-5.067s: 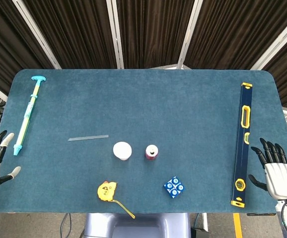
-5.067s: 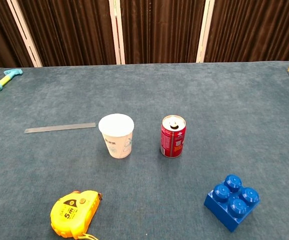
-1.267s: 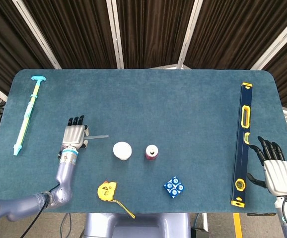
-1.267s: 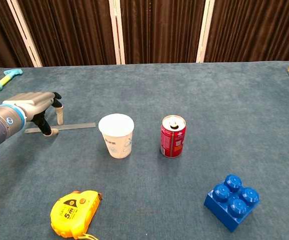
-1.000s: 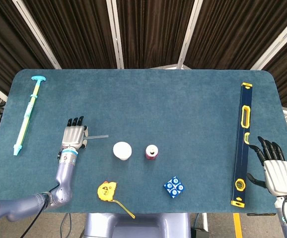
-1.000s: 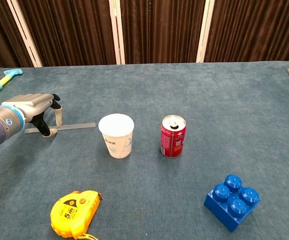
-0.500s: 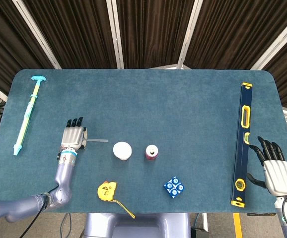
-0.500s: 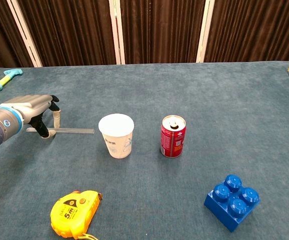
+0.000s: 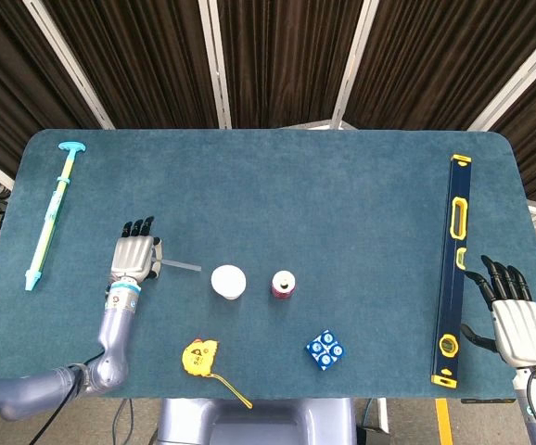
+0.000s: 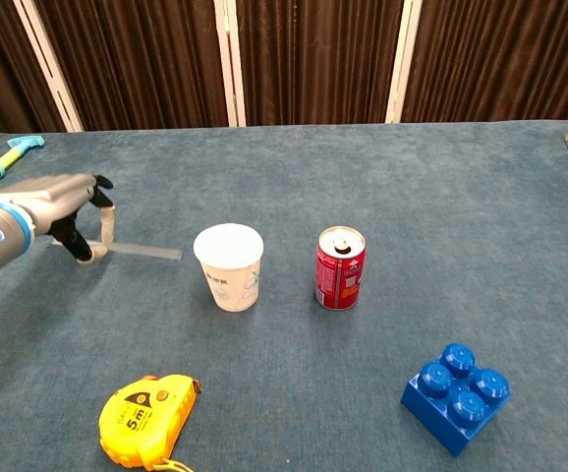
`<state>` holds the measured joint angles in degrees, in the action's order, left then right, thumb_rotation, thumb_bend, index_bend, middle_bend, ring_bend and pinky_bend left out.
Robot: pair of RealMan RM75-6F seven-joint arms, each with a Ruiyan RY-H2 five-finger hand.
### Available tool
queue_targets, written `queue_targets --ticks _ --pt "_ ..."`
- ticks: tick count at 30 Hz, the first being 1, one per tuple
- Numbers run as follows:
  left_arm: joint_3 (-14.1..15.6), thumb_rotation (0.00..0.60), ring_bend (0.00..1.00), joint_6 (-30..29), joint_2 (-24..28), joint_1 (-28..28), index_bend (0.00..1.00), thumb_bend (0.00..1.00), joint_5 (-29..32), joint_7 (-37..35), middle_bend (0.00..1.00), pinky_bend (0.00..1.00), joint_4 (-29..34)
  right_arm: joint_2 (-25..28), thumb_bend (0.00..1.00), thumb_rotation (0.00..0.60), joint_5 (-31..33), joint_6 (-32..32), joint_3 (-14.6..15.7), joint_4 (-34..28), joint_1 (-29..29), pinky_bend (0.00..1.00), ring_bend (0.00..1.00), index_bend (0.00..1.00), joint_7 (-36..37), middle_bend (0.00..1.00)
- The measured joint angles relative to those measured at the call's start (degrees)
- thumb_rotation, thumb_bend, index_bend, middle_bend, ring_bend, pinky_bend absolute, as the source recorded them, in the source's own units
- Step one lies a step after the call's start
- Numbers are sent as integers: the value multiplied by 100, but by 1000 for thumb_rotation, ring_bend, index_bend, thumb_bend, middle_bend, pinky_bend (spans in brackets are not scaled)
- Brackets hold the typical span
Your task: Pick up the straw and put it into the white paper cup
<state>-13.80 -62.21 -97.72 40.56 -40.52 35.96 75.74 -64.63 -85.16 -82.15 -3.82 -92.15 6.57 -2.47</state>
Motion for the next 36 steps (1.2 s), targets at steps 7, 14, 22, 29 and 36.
queue_targets --ticks 7,14,22,29,36 --pt "-397 600 0 -119 467 -115 578 430 -173 -649 12 0 807 -6 181 600 10 -5 -3 -10 -3 0 0 163 -21 0" --pt "-968 600 0 -15 944 -256 574 429 -78 -1634 12 0 2111 -7 181 600 30 -1 -8 -27 -3 0 0 163 -40 0" --pt "-1473 600 0 534 1354 -404 573 430 261 -3077 12 0 3674 -3 181 600 37 4 -9 -32 -3 0 0 163 -32 0" --pt "-1483 600 0 987 1368 -425 573 431 528 -3938 12 0 4159 6 180 600 39 15 -6 -33 -2 0 0 163 -6 0" --pt "-1219 600 0 994 1265 -390 573 429 442 -4090 14 0 4062 9 181 600 43 21 -7 -36 1 0 0 163 -8 0"
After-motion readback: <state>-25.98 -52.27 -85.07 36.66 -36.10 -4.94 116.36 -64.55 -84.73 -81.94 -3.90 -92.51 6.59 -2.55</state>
